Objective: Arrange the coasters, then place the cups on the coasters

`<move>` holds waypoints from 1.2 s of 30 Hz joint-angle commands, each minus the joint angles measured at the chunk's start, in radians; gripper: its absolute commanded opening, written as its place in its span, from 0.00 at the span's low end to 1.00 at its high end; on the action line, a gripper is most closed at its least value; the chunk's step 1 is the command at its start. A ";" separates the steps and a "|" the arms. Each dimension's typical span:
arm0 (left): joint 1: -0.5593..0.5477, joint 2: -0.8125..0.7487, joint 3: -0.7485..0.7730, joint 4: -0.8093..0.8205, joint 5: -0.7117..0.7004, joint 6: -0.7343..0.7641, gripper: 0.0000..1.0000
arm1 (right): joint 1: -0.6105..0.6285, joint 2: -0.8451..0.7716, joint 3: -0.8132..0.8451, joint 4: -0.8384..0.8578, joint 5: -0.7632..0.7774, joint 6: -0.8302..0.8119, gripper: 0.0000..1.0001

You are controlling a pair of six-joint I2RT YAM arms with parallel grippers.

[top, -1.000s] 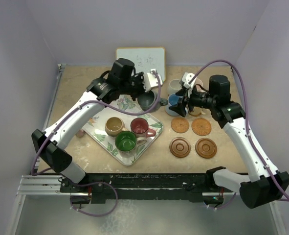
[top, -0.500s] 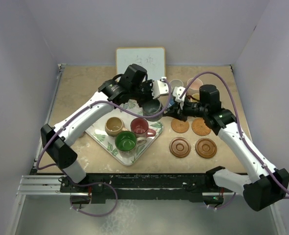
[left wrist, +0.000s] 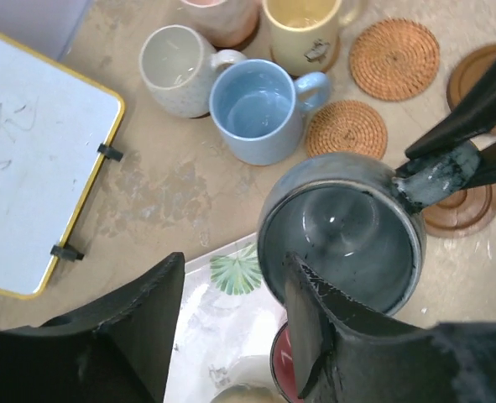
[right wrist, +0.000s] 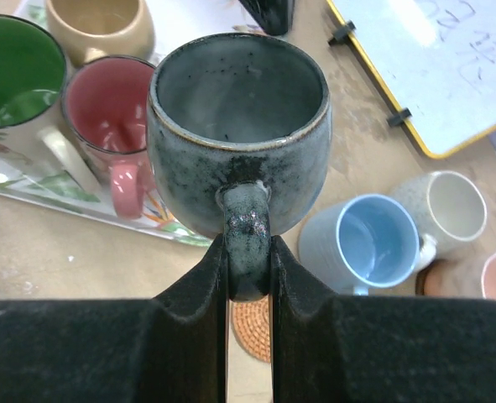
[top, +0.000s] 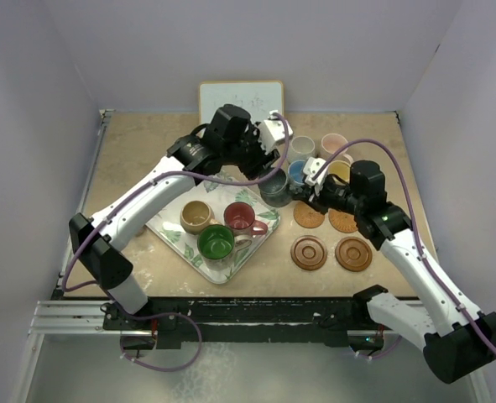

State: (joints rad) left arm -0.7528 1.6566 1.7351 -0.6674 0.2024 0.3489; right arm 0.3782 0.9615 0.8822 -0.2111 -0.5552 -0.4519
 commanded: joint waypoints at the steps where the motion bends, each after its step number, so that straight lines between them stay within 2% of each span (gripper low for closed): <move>1: 0.029 -0.013 0.058 0.061 -0.070 -0.239 0.52 | -0.008 -0.042 0.022 0.129 0.088 0.009 0.00; 5: 0.056 0.017 0.059 0.032 -0.073 -0.365 0.64 | -0.015 -0.056 0.024 0.156 0.144 0.027 0.00; 10: 0.149 0.082 0.069 0.034 0.078 -0.543 0.70 | -0.016 -0.064 0.021 0.183 0.183 0.034 0.00; 19: 0.158 0.174 0.088 0.067 0.268 -0.663 0.71 | -0.018 -0.069 0.012 0.197 0.198 0.037 0.00; 23: 0.167 0.158 0.070 0.082 0.227 -0.672 0.71 | -0.018 -0.069 0.001 0.197 0.201 0.028 0.00; 28: 0.176 0.049 -0.009 0.152 0.113 -0.677 0.71 | -0.018 -0.065 -0.002 0.197 0.193 0.021 0.00; 32: 0.175 0.018 -0.030 0.185 0.177 -0.700 0.72 | -0.018 -0.058 0.002 0.197 0.183 0.025 0.00; 36: 0.173 0.053 -0.028 0.177 0.230 -0.730 0.72 | -0.019 -0.057 0.011 0.192 0.179 0.029 0.00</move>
State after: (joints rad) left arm -0.5827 1.7176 1.7054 -0.5476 0.3683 -0.3344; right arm 0.3592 0.9283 0.8574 -0.1745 -0.3519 -0.4267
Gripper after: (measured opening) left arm 0.713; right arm 0.192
